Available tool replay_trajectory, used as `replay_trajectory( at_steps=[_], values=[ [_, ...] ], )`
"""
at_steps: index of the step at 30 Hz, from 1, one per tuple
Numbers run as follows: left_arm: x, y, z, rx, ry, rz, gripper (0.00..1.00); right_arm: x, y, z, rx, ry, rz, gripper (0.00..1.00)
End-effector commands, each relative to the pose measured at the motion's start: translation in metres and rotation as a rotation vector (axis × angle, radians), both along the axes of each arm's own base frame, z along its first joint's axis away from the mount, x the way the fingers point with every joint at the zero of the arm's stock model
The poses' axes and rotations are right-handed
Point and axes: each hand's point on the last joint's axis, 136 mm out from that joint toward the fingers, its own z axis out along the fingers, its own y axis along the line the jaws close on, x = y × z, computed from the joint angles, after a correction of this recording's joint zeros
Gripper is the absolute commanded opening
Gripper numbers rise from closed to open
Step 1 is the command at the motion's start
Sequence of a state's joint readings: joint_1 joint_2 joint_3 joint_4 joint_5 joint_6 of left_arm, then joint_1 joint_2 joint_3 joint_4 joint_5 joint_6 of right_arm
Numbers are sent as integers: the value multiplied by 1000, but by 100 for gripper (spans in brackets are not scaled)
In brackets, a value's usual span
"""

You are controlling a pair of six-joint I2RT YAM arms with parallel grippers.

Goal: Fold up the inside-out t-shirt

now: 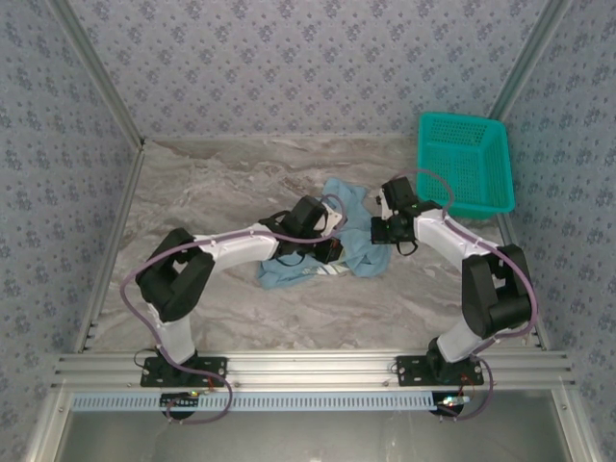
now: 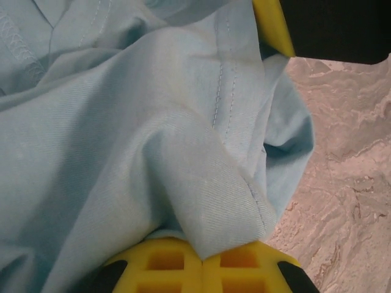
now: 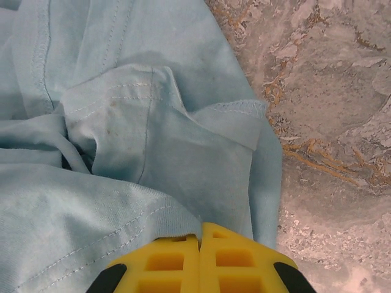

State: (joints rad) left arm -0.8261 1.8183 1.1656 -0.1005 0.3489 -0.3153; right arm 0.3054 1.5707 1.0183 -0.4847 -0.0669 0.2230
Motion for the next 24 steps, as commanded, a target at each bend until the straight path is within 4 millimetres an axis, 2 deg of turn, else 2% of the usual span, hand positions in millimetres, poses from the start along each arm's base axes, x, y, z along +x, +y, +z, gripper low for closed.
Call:
replay_trajectory(
  at_steps=[1,3,8,14,18,20,22,24],
  values=[
    [-1,11,49,-114,-43,27,0,8,-2,26,6,-64,1,0],
    [0,27,65,-160,-32,68,0,11,0,36,22,-104,4,0],
    [1,71,101,-240,-46,178,0,16,28,77,173,-244,55,0],
    [18,123,116,-273,-34,346,0,4,75,118,331,-356,202,0],
    [24,147,131,-350,2,422,0,-11,113,132,407,-396,331,3],
    [28,166,135,-349,-3,486,0,-25,142,143,492,-407,436,9],
    [31,191,136,-321,-21,563,0,-39,163,151,539,-388,519,19],
    [33,221,134,-292,-40,660,0,-49,167,154,525,-372,557,30]
  ],
)
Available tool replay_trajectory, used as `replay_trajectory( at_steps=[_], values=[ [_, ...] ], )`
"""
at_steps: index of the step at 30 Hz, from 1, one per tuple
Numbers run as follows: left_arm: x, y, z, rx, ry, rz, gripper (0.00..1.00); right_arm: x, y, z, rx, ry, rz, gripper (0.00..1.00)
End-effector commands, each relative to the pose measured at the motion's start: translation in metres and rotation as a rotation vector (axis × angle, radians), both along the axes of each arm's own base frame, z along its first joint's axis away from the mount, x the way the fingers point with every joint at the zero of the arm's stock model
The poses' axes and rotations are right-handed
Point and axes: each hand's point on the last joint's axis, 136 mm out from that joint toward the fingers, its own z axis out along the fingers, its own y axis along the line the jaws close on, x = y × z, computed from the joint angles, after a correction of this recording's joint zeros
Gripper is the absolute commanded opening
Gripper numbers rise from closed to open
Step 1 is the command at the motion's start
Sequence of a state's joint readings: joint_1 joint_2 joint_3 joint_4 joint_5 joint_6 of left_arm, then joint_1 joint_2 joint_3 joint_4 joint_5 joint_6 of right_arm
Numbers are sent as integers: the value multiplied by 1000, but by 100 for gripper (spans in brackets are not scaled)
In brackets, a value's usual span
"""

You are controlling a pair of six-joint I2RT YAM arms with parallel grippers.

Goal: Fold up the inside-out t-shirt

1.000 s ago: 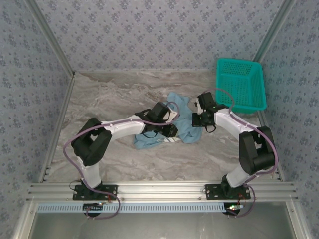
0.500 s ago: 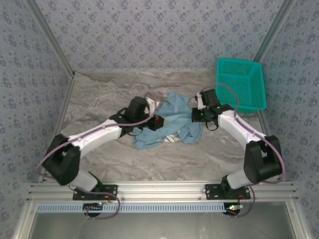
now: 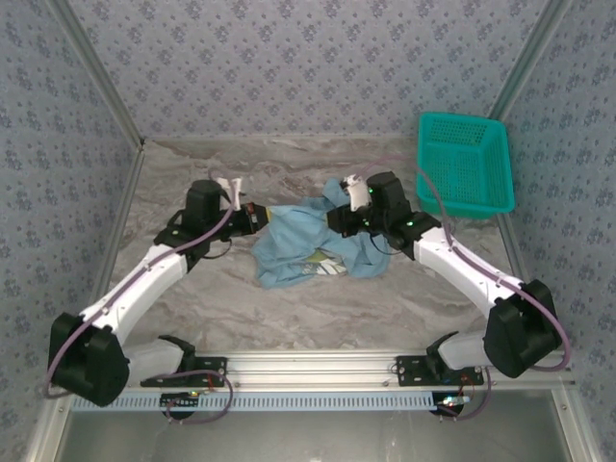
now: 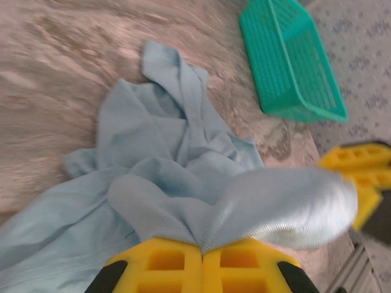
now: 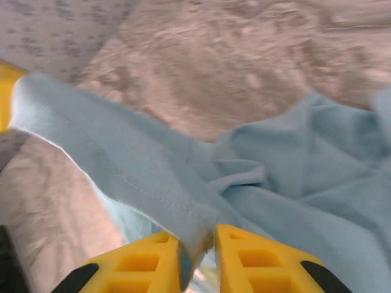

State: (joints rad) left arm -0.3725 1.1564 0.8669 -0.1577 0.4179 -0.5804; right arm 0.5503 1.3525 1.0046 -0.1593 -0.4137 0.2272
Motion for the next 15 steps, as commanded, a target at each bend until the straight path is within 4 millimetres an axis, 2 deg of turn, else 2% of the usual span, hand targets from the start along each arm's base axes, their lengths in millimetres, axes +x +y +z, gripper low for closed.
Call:
replay_trajectory(
  at_steps=[1,3,5,8,10,12,15],
  values=[
    [-3,47,1,34,21,160,0,-17,11,17,15,-21,98,35],
    [-5,76,-2,63,20,255,0,-18,-8,12,-29,-21,39,43],
    [-7,95,-4,66,13,314,0,-7,-39,6,-68,-26,-91,51],
    [-9,106,-9,72,25,348,0,21,-94,-25,-226,9,-350,57],
    [-9,108,-11,75,27,356,0,36,-121,-49,-370,39,-438,60],
    [-9,108,-11,75,25,357,0,50,-129,-68,-460,64,-458,62],
    [-10,110,-13,86,29,359,0,66,-115,-95,-487,126,-407,66]
  ],
)
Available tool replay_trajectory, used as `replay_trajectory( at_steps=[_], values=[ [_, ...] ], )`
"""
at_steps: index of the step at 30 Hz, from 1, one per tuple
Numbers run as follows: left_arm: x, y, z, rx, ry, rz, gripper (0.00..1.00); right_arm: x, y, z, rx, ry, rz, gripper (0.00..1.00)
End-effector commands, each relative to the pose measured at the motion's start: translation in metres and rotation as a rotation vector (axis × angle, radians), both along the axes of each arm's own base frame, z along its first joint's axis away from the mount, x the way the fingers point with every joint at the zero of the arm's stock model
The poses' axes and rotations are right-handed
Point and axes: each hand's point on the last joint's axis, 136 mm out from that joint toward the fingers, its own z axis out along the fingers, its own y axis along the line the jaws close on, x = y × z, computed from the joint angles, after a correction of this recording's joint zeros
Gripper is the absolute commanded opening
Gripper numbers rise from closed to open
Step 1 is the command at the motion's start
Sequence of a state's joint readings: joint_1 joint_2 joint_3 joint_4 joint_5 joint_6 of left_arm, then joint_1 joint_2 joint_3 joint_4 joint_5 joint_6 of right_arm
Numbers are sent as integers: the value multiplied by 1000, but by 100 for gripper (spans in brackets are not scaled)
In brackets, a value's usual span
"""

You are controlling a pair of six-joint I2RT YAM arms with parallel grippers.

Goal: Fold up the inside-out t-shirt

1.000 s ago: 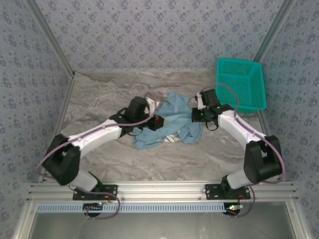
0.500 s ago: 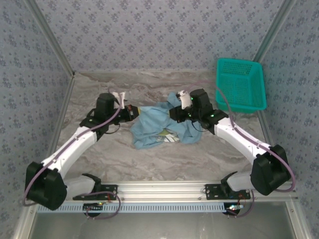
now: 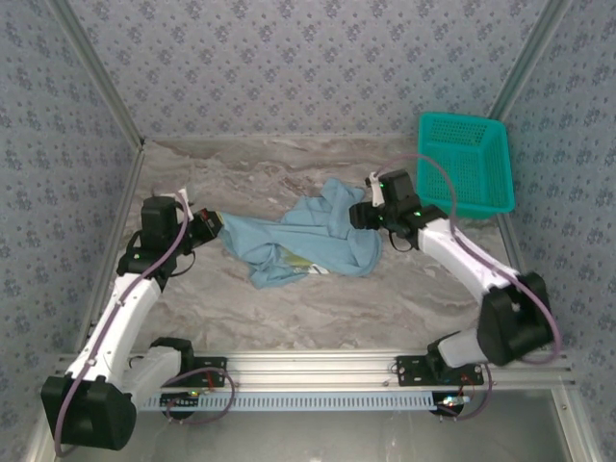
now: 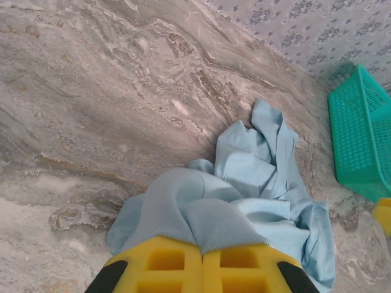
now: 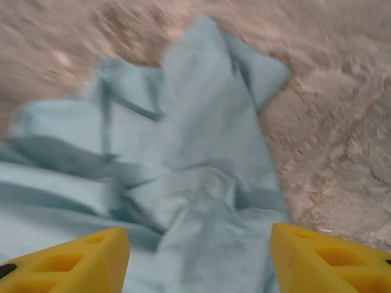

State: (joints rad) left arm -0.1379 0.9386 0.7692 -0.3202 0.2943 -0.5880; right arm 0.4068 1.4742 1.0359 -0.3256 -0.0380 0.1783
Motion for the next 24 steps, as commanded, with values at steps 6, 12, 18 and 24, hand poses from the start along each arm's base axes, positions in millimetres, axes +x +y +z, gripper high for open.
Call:
replay_trajectory(
  at_steps=[6,12,18,24],
  values=[
    [-2,9,-9,38,7,29,0,31,4,-57,-120,174,3,70],
    [0,13,-12,60,6,45,0,30,16,-80,-174,245,38,59],
    [3,12,-10,70,12,37,0,20,22,-83,-171,273,68,61],
    [4,12,-3,66,-9,39,0,8,15,-98,-217,328,68,46]
  ],
)
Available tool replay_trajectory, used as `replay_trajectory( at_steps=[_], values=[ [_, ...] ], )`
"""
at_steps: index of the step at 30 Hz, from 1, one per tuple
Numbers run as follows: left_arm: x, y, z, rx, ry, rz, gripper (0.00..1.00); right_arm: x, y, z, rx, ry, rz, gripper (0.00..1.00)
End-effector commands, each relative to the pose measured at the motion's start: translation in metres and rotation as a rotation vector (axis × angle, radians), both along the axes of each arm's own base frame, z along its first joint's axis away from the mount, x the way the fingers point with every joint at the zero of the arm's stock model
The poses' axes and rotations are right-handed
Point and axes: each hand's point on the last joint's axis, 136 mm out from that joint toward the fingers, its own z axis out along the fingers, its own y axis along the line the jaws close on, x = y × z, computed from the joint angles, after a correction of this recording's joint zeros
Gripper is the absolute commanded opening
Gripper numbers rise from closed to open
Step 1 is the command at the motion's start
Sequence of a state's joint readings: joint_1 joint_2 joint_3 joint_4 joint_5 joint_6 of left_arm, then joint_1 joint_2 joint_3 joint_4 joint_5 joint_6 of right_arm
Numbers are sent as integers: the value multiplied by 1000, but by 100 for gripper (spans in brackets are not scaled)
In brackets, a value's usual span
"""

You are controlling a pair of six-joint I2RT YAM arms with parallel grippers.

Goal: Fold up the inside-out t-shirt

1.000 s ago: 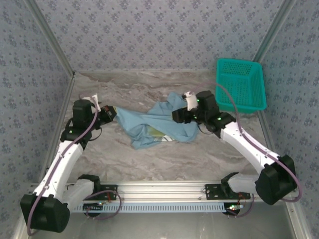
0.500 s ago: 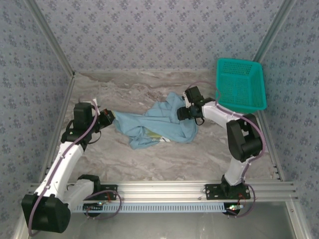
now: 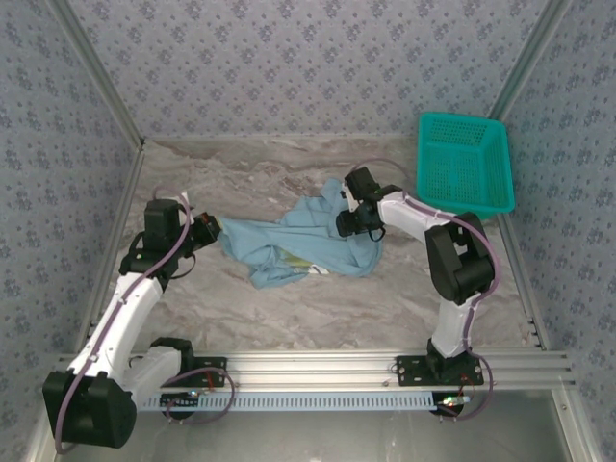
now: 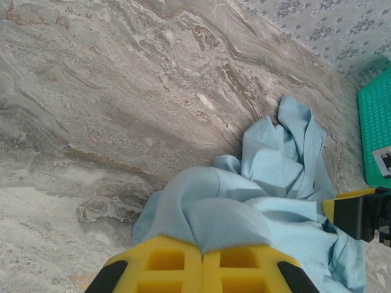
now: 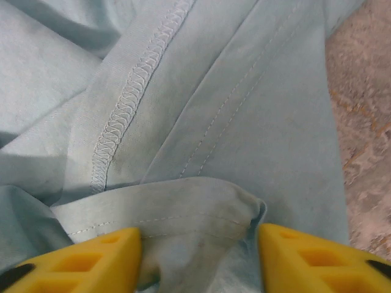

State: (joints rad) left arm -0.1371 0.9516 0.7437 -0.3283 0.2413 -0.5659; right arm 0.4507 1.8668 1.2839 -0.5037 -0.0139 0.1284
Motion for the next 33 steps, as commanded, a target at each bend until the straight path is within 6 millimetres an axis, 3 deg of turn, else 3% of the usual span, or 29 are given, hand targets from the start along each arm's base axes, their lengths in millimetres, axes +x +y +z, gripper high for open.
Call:
replay_trajectory(
  at_steps=[1,4,8,11,15,21,24,28,31,33],
  values=[
    [4,3,15,16,-43,7,0,-6,-11,-9,-48,41,-13,38],
    [4,5,18,20,-45,13,0,4,-18,10,-45,-26,-42,23],
    [5,10,23,40,-56,38,0,12,-34,56,-19,-156,-98,8],
    [5,14,35,41,-82,65,0,11,-56,101,42,-275,-173,3],
    [7,21,57,48,-107,90,0,-6,-86,146,168,-404,-267,0],
    [10,36,92,65,-154,121,0,-22,-106,195,278,-554,-317,0],
    [10,49,109,59,-179,147,0,-27,-115,200,280,-574,-343,0],
    [7,68,125,68,-197,189,0,-33,-121,188,251,-534,-375,0],
    [6,73,119,70,-170,192,0,-40,-106,168,260,-460,-368,3],
    [7,73,102,68,-131,186,0,-38,-90,146,254,-409,-356,5]
  ],
)
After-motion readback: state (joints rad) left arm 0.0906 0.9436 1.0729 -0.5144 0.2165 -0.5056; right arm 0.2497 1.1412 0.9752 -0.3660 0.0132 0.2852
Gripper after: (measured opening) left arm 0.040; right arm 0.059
